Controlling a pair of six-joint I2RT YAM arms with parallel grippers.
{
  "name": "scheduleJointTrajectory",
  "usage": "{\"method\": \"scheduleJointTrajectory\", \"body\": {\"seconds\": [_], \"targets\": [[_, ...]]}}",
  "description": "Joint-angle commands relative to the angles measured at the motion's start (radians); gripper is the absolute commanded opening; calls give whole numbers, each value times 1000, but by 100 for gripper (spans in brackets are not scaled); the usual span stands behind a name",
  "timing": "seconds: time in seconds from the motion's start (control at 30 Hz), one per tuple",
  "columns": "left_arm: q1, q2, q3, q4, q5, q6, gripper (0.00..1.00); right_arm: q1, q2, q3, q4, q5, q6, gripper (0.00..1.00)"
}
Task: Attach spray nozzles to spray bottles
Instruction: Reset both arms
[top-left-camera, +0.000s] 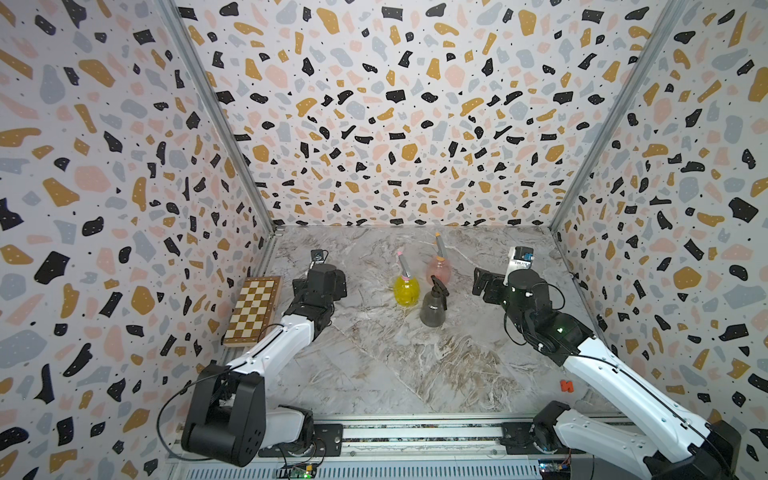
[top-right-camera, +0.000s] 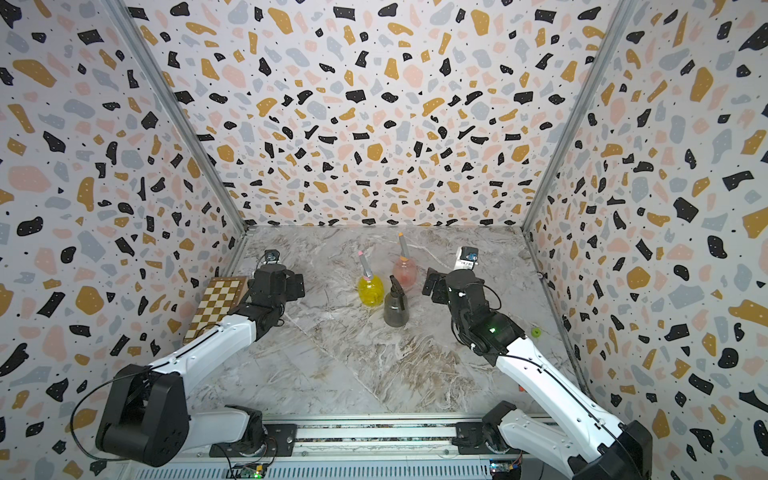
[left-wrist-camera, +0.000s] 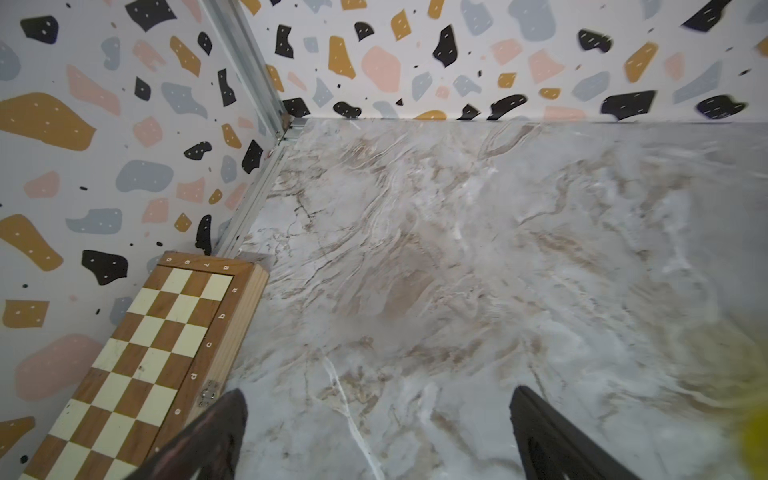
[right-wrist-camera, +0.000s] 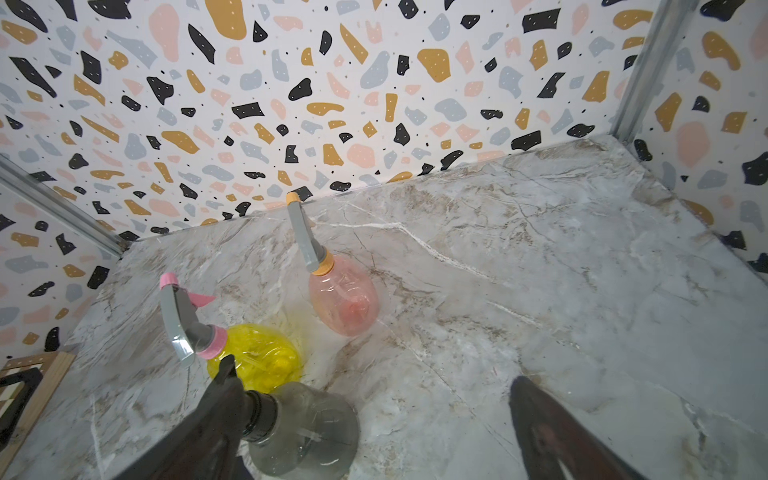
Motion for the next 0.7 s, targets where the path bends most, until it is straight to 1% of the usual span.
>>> {"method": "scheduleJointTrajectory", "body": {"seconds": [0.0,0.07,0.1,0.13,0.2,0.23,0.3,0.37,0.43,0.5,0.53,0.6,0.67], "targets": [[54,46,-64,226,21,75,99,-13,-13,-14,25,-12,1,96],[69,54,-44,212,71,100,99,-20,-17,-17,30,4,0,99],[69,60,-45,233,71,117,99,-24,-17,-20,34,14,-4,99],[70,67,-40,217,68,116,99,-29,-16,-24,34,19,-7,100],[72,72,-6,130,13,85,99,-43,-17,-28,31,26,-8,100],[75,73,-2,114,-4,76,99,-50,-16,-32,32,26,-6,100],[75,81,22,54,-73,29,99,-68,-16,-41,39,10,-3,100],[77,96,39,44,-47,36,99,-85,-12,-48,54,-23,-4,99],[77,121,72,-18,-52,38,99,-91,-4,-46,55,-39,-9,100],[78,148,81,-79,-138,-4,99,-91,1,-43,47,-33,-17,100],[77,147,58,-50,-126,10,99,-94,1,-44,46,-29,-17,100],[77,120,-40,129,-52,78,99,-93,-13,-59,63,-29,-24,100],[86,118,-80,185,1,86,99,-95,-32,-84,103,-32,-32,100]]}}
